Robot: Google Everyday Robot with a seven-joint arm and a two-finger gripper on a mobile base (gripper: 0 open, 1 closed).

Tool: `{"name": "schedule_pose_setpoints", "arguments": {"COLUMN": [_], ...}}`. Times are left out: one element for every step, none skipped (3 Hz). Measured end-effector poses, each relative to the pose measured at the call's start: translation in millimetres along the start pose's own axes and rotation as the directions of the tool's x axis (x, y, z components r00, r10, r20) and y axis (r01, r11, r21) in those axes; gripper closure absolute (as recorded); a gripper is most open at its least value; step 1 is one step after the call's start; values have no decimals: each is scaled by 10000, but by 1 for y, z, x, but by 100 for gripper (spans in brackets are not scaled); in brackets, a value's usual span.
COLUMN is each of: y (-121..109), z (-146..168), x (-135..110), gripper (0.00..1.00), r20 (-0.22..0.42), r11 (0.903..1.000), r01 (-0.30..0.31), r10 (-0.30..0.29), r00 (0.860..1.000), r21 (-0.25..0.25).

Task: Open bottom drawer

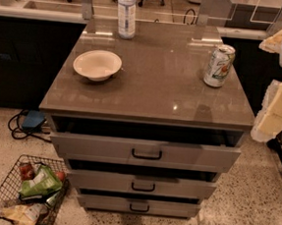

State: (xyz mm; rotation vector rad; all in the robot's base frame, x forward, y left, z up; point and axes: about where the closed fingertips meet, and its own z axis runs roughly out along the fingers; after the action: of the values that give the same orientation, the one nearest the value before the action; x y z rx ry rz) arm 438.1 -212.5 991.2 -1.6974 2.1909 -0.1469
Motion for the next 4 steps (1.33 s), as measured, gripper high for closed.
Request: {"name": "schedule_pose_setpoints", "arguments": {"y": [0,3,19,48], "z": [0,29,64,102], "x": [0,0,5,10], "gripper": [0,0,0,0], "r20": [-1,-190,-278,-259], "r11": [10000,9985,9969,9958], "r01": [1,151,-64,-467], "r10": [-1,-161,42,448], "r00": [10000,9997,9996,9987], "r21": [-2,-526,-788,-786]}}
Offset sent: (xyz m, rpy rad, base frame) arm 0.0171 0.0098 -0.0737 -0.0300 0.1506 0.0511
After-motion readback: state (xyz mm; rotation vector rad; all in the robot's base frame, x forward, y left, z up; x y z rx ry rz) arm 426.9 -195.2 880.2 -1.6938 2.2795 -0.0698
